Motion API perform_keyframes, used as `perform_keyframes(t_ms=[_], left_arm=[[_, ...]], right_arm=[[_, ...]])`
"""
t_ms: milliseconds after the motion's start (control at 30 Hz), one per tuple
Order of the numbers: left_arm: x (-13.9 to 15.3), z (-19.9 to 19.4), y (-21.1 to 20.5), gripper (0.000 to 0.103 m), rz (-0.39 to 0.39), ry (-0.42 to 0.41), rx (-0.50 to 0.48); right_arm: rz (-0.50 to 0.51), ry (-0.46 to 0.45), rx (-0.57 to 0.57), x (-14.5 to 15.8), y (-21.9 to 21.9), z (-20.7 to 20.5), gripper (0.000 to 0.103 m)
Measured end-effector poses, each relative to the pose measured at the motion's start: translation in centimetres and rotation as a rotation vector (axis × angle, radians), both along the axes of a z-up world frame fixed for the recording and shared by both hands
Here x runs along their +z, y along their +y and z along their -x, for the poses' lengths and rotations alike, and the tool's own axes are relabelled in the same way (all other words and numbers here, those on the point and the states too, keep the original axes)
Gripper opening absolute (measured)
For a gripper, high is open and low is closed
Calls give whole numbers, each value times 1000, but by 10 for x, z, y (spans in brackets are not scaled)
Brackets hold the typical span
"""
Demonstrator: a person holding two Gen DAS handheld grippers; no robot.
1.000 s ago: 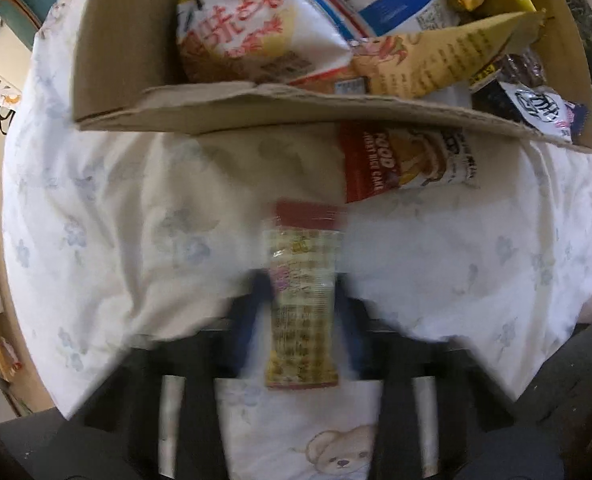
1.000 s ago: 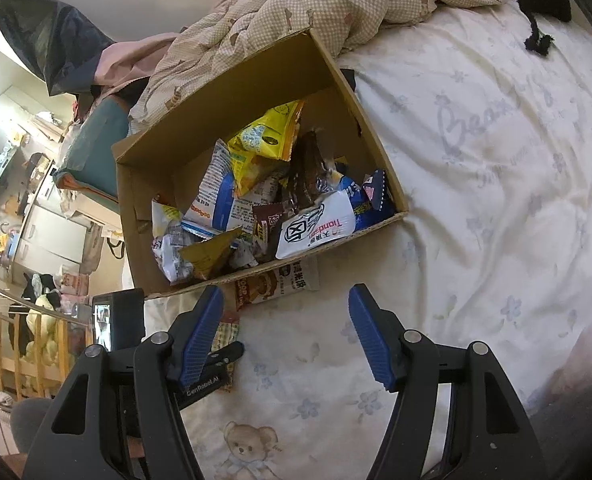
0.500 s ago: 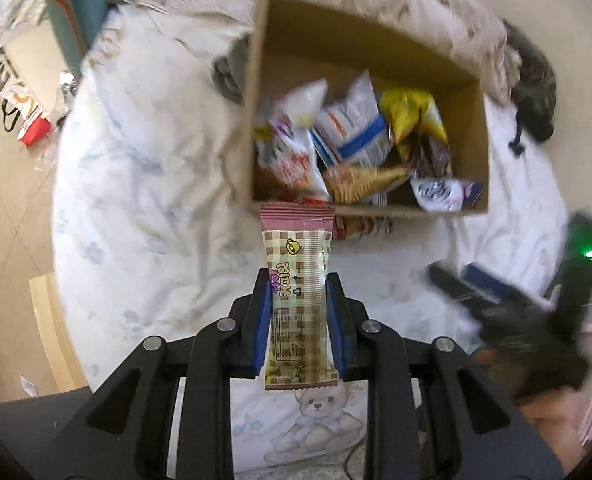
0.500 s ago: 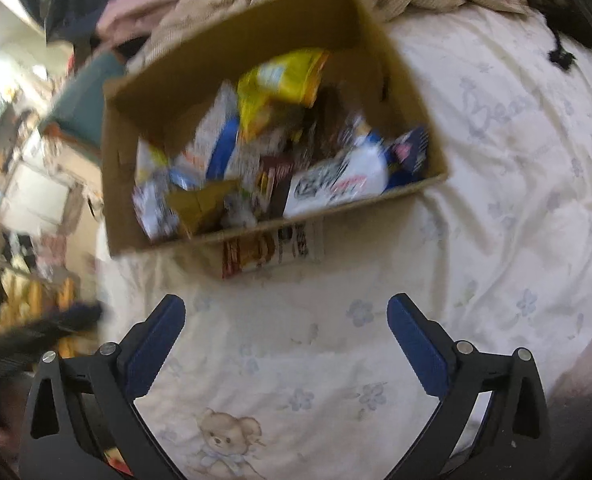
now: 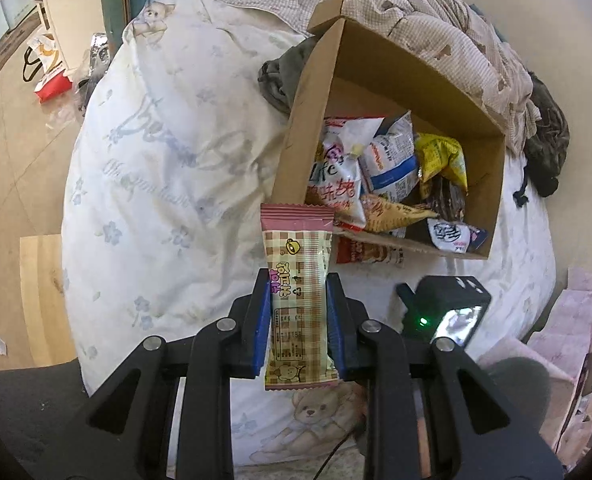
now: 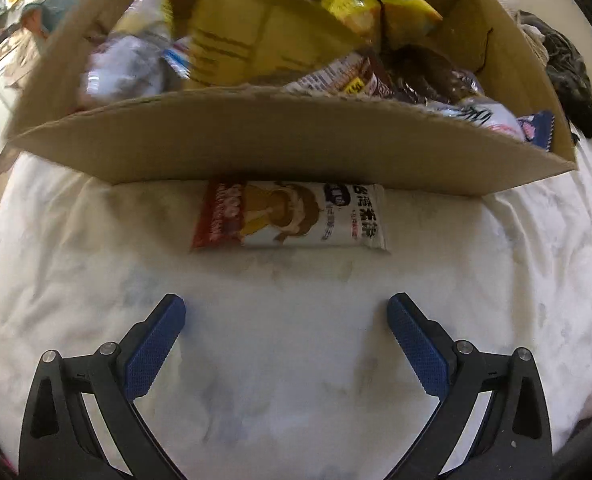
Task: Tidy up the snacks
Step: 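Hold the pink bar with left tool while right grasps the red-white packet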
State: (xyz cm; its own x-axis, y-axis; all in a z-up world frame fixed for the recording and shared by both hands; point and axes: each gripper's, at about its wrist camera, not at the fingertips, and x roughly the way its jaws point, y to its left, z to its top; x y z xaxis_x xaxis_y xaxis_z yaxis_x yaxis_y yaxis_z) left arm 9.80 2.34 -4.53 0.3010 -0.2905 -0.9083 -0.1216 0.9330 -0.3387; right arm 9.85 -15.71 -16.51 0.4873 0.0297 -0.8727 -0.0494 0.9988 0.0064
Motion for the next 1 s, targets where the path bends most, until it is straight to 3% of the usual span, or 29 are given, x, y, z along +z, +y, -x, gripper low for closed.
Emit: perform_keyframes(t_ms=[300, 600, 667, 700, 800, 1000], left_arm=[[7, -2, -7, 22, 38, -15, -9], [-3, -3, -5, 22, 24, 7, 9], [-6, -4, -5, 22, 18, 12, 11], [-7, -5, -6, 22, 13, 15, 13], [-10, -7, -7, 22, 0, 16, 14], [-10, -9, -8, 22, -38, 1, 11]], right_arm=[[-4, -43, 12, -1, 0, -23, 103], [-95, -64, -83, 4, -28, -39, 102], [-119, -69, -83, 5, -33, -39, 98], [-122, -74, -77, 6, -34, -38, 89], [-129, -79, -69, 11, -41, -38, 83], [-163, -63, -77, 35, -47, -6, 79]])
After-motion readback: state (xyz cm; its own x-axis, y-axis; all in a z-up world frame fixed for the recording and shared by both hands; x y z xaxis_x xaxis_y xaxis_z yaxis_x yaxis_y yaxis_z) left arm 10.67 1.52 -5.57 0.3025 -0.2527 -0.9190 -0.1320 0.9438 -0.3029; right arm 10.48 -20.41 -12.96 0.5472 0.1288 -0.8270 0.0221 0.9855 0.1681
